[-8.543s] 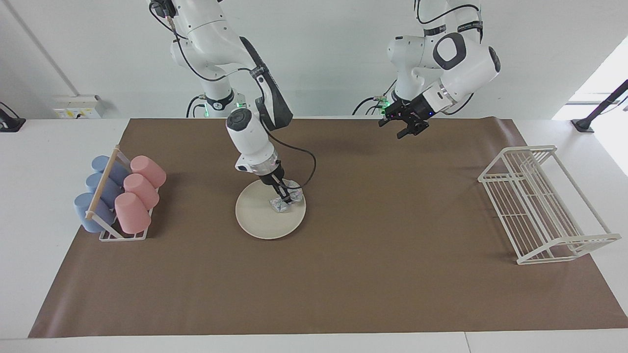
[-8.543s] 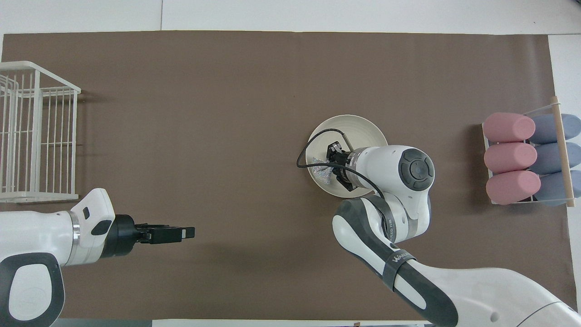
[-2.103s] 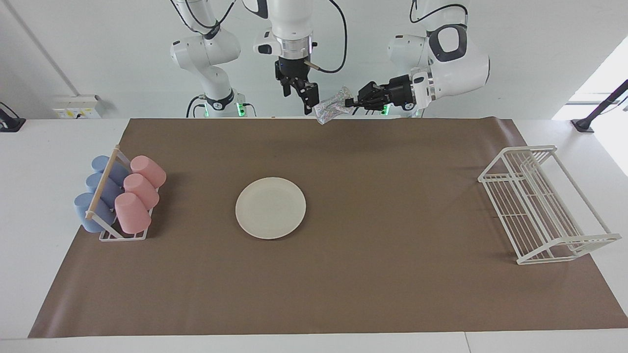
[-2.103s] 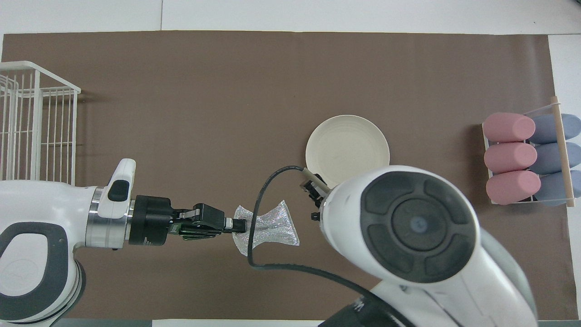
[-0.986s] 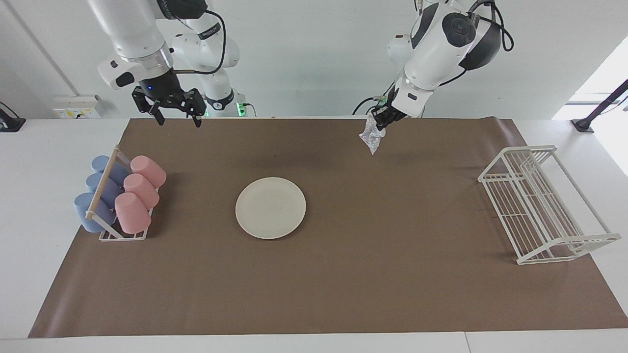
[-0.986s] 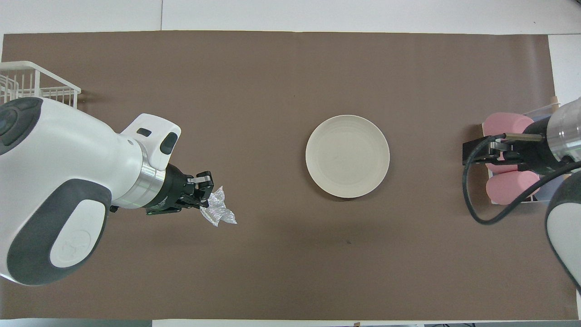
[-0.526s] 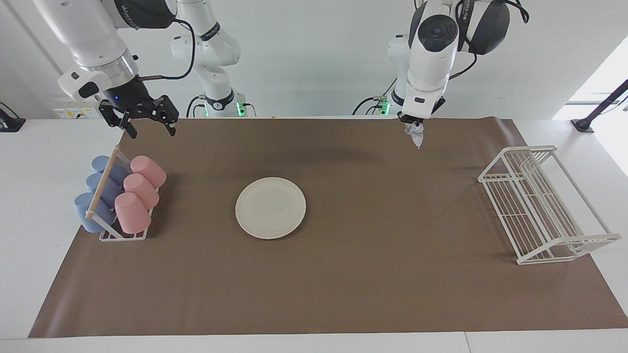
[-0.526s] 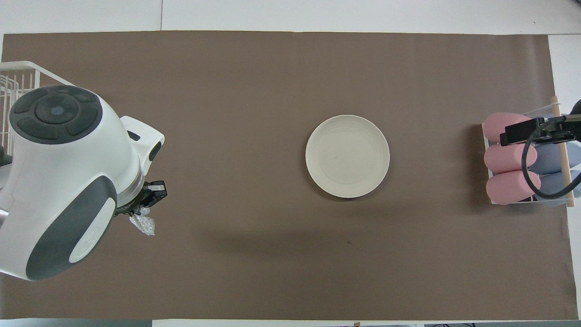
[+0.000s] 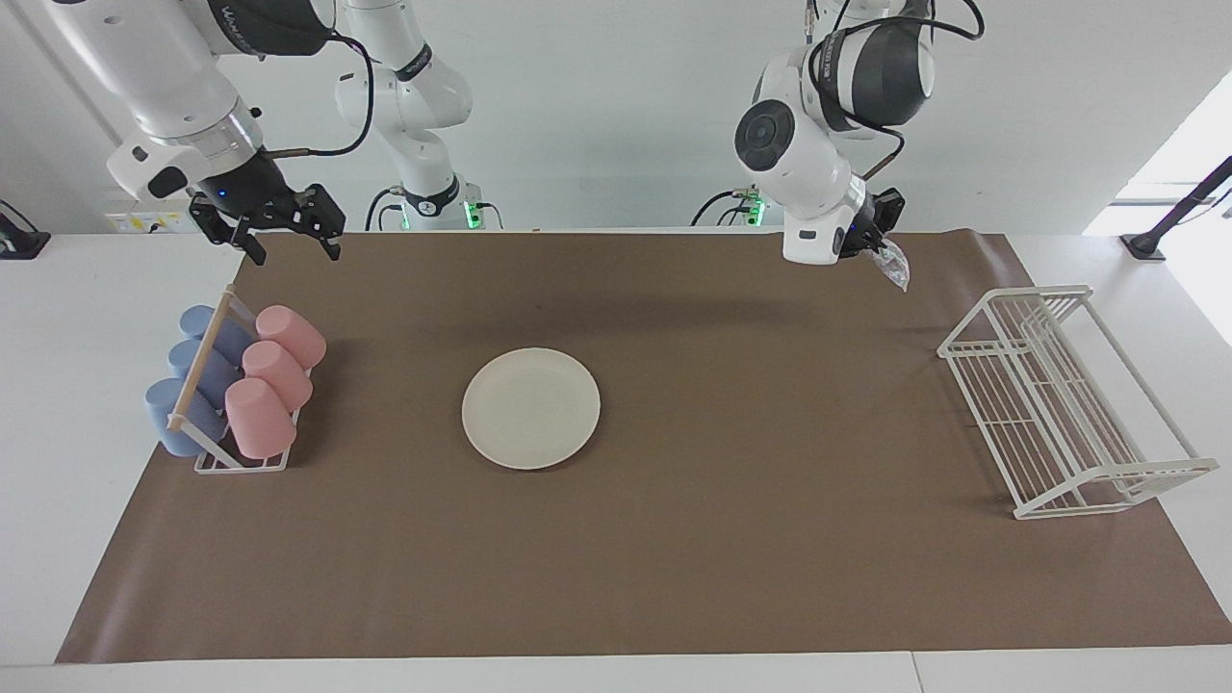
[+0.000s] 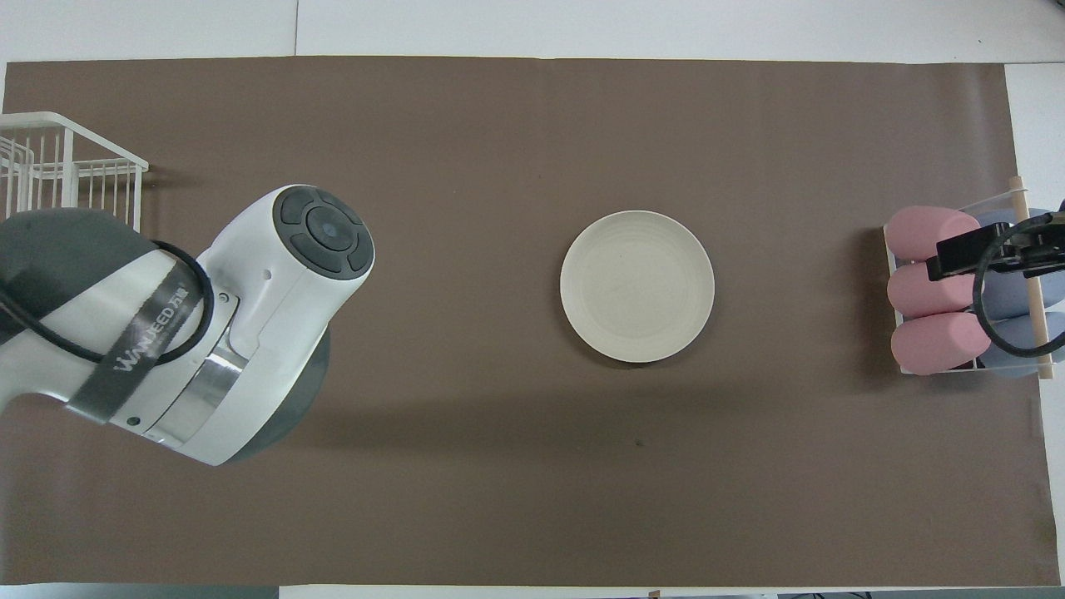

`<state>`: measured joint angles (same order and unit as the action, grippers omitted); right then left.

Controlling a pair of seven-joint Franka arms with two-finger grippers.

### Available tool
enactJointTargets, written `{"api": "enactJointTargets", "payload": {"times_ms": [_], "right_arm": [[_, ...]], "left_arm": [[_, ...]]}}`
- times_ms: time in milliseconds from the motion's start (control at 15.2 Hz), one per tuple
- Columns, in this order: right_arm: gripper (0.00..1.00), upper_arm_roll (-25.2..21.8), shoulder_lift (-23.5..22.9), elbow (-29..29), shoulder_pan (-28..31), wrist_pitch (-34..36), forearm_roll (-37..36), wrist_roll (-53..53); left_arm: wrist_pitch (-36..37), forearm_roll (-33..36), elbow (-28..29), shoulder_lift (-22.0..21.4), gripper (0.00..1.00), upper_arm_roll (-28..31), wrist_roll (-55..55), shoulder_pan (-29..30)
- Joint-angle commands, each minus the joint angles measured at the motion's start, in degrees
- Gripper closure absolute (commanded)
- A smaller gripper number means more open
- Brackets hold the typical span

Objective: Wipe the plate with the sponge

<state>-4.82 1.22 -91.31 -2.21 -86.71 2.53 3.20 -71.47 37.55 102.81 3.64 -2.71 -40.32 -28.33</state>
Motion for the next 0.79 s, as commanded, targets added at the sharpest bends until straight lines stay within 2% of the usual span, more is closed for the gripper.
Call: {"api": "enactJointTargets", "payload": {"times_ms": [0,329,460,591,723], "right_arm": [[0.00,-2.90,0.10,0.44,-2.53,0.92,-1.13,0.93],[0.00,-3.97,0.10,0.35,-3.33,0.84,-0.95,1.02],[0.00,-3.97,0.27,-0.09,-3.24,0.66,-1.04,0.67],[0.00,-3.97,0.54,-0.71,-3.15,-1.00,-1.04,0.76],[0.00,-3.79,0.62,-0.71,-2.97,-1.10,-1.04,0.76]], "left_arm": [[2.29,7.95,-1.48,4.09,1.00,0.42,-0.55,-0.41],[2.21,24.64,-1.83,13.30,1.00,0.77,1.02,2.04],[0.46,30.89,-2.35,15.43,1.00,0.69,9.50,5.02],[-4.01,33.55,-2.53,16.13,1.00,0.77,13.07,8.19],[-8.06,33.29,-2.62,17.19,1.00,0.69,12.98,10.30]]}}
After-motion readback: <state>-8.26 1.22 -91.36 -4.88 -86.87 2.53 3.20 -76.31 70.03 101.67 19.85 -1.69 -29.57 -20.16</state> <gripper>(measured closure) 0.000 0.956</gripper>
